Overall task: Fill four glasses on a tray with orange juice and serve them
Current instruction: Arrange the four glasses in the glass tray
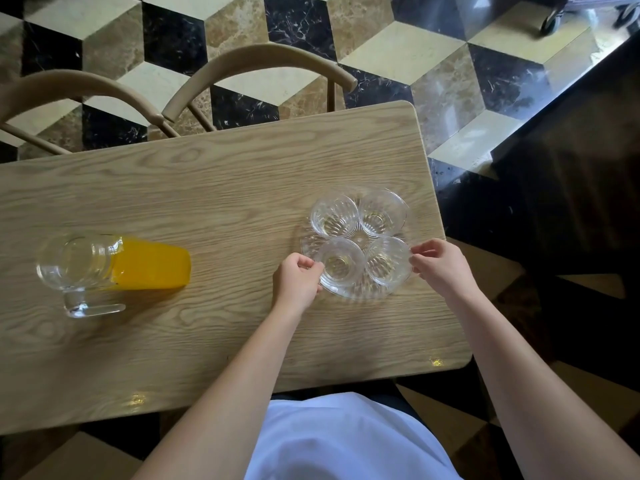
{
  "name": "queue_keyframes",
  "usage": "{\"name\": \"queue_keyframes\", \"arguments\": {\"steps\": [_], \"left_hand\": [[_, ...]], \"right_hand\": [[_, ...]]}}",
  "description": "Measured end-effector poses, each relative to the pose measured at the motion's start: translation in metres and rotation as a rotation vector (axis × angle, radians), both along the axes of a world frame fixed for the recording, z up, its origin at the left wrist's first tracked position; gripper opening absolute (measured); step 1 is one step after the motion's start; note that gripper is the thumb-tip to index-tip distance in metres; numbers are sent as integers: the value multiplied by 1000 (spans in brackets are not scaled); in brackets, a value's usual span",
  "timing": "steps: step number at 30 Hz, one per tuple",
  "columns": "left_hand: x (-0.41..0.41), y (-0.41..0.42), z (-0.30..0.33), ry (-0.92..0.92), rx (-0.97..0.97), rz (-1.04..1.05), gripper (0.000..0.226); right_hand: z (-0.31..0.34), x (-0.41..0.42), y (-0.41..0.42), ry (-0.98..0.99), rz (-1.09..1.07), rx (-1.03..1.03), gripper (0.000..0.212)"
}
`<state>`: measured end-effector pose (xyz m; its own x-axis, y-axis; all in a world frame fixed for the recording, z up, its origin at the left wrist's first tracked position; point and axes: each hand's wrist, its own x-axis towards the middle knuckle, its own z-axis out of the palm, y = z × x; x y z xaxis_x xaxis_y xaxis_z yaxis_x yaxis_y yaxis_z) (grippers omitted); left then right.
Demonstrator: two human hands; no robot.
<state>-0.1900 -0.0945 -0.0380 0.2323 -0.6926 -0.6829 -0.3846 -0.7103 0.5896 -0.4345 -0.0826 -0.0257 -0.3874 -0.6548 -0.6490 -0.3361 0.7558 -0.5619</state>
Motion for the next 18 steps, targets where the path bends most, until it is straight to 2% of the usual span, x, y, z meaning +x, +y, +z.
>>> {"name": "queue_keyframes", "arguments": {"steps": [4,6,10,14,18], "left_hand": [[2,3,2,21,-6,1,17],[4,6,5,24,-9,14,21],[21,21,19,38,-23,61,23],[71,54,34,-20,-45,163,13],[146,81,57,-171,-241,485,4]], "right_hand": [[3,3,-1,7,27,14,19],[10,8,0,72,46,-11,27],[34,30,4,259,118,-260,36],[56,96,-3,102,344,-430,23],[67,200,-6,-97,634,-426,17]]}}
